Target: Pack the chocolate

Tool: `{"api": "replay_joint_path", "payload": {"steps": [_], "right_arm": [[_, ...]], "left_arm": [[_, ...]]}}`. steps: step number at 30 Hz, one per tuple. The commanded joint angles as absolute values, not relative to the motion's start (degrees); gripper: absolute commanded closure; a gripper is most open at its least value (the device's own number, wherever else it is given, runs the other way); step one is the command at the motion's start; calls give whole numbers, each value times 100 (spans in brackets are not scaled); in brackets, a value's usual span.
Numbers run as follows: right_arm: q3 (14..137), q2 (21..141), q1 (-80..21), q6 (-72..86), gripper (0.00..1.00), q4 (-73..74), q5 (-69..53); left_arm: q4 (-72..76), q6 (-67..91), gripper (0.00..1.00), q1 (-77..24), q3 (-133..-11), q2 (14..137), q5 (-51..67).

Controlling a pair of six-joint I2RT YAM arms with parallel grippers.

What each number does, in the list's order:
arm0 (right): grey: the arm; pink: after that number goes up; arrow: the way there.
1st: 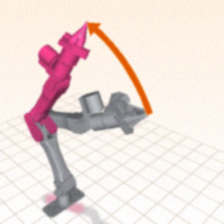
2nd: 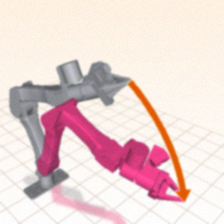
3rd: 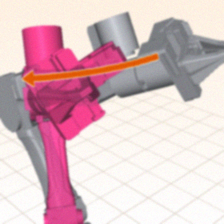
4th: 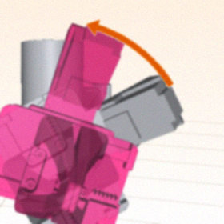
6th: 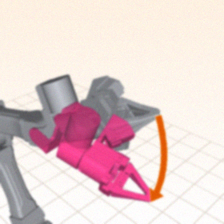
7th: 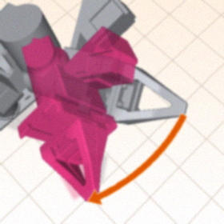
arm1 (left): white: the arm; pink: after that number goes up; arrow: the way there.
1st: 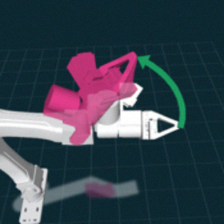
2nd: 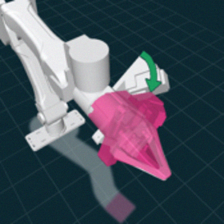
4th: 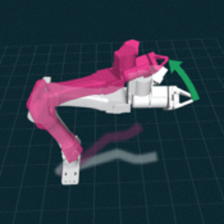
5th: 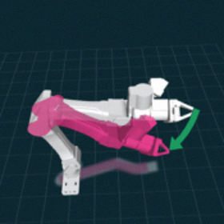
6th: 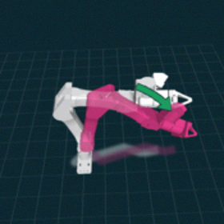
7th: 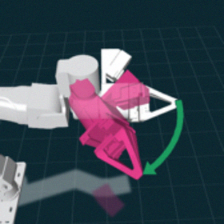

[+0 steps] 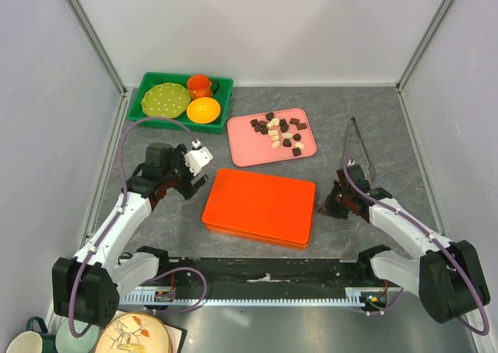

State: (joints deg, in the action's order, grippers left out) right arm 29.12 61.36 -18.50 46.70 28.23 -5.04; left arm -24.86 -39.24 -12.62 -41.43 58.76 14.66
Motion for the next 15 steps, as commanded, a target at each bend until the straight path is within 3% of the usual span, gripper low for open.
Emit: {"api": "replay_joint_path", "payload": {"steps": [1, 15], "right_arm": [[2655, 6275, -1846, 5115, 100, 2172, -1036], [2356, 6345, -1846, 5273, 100, 1837, -1160]], "left_arm": [[-2180, -3929, 8, -1292, -3832, 5836, 1942], [-2039, -3929, 2, -1652, -3446, 6135, 1811]]}}
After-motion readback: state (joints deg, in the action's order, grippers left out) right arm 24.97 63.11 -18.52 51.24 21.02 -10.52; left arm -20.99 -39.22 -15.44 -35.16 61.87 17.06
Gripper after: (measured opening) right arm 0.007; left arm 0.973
